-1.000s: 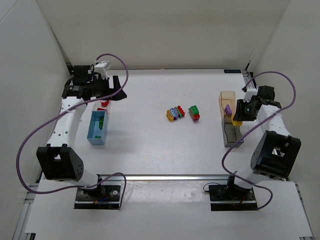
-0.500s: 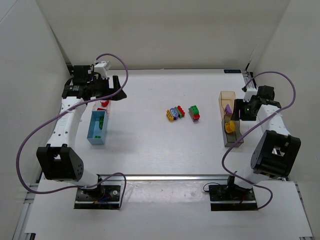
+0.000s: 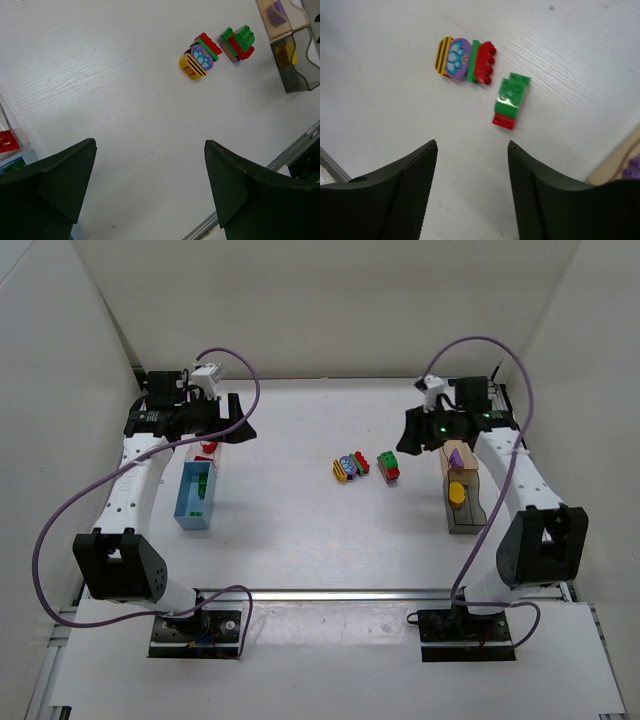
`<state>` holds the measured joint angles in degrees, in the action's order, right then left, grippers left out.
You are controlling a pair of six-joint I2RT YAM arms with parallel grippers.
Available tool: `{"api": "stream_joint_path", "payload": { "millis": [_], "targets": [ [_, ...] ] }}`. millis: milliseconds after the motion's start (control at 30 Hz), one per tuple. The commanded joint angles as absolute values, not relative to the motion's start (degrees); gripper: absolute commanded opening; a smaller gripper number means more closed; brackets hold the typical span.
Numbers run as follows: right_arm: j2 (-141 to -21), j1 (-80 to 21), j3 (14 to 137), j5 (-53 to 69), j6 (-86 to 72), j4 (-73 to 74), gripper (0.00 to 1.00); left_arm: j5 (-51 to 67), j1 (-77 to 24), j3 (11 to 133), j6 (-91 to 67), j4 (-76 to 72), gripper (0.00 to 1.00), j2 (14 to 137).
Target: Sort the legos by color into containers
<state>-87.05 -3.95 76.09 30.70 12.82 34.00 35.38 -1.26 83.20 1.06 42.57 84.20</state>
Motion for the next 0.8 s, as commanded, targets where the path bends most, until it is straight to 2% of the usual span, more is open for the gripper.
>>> {"api": "stream_joint_path", "payload": {
  "millis": [0,100,300,767],
  "targets": [
    [-92.70,-8.17,81.20,24.62,11.61,33.14,0.61,33.68,-1.49,84.98,1.50,43.68,0.99,83.06],
    [-96.31,-9.58,83.93,17.44,7.84,31.99,0.59,32.17,-1.49,85.08,1.84,44.38,1.00,82.71],
    [-101.24,-13.44,86.75,6.17,8.53,32.43,0.62,31.03,-1.50,83.15,2.37,44.21,1.00,80.95],
    [-105.47,-16.96,86.92,7.21,7.91,31.47,0.63,30.14,-1.49,82.00,2.90,43.77,0.99,81.03]
  ]
}}
